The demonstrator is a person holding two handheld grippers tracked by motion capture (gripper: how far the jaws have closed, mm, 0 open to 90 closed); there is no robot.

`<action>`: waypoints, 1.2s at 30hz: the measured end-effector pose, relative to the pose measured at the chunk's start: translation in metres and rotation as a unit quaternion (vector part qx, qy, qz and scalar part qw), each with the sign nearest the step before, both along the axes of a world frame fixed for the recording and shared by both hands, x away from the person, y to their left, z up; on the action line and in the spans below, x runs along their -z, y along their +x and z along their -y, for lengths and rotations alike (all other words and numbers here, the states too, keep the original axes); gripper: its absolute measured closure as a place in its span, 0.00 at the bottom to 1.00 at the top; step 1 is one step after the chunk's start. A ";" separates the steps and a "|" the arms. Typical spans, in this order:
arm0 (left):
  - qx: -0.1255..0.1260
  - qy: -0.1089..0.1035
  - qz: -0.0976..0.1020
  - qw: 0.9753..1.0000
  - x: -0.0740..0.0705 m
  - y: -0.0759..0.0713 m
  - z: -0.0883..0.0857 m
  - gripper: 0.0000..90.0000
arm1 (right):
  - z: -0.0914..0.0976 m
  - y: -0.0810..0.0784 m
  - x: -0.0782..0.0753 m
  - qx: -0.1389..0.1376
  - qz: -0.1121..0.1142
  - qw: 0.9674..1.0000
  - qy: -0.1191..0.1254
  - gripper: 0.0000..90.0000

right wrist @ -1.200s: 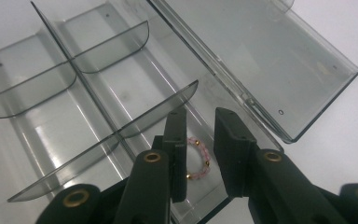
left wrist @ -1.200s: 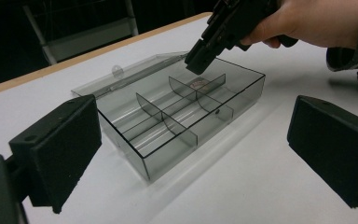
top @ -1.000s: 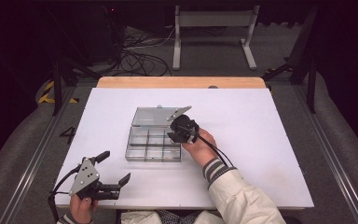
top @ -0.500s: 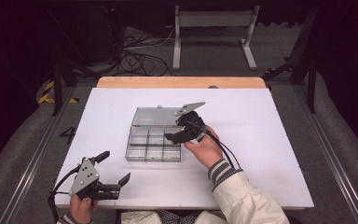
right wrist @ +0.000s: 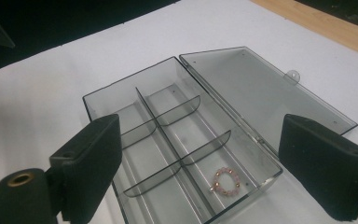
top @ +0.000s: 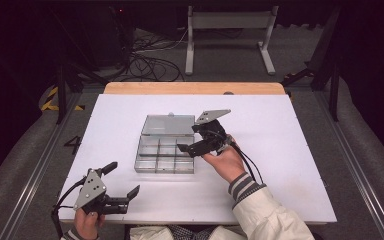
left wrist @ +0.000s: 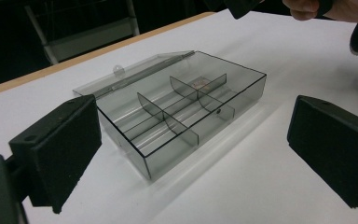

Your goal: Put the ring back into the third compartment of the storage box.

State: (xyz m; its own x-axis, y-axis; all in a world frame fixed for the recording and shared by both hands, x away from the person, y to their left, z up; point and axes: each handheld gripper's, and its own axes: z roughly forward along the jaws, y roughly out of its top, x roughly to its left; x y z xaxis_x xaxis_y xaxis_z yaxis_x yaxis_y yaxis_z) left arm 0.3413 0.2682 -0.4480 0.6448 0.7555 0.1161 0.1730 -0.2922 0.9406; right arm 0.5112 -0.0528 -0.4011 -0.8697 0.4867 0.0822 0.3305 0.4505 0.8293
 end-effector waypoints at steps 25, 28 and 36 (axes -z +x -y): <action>0.000 -0.003 -0.004 1.000 0.000 0.000 0.000 0.04 | 0.015 -0.009 -0.009 -0.001 0.030 1.000 0.003 0.07; -0.001 -0.001 -0.006 1.000 0.000 0.000 0.000 0.04 | 0.020 -0.012 -0.010 -0.002 0.034 0.999 0.005 0.06; -0.001 -0.002 -0.005 1.000 0.001 0.000 0.000 0.04 | 0.040 -0.022 -0.015 0.005 0.043 0.999 0.021 0.06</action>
State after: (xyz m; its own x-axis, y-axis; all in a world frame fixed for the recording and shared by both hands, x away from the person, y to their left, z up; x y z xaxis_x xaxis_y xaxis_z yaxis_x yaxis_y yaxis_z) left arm 0.3412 0.2683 -0.4486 0.6436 0.7579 0.1066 0.1831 -0.2877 0.9401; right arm 0.4893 -0.0933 -0.3864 -0.8695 0.4932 0.0285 0.2623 0.4120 0.8726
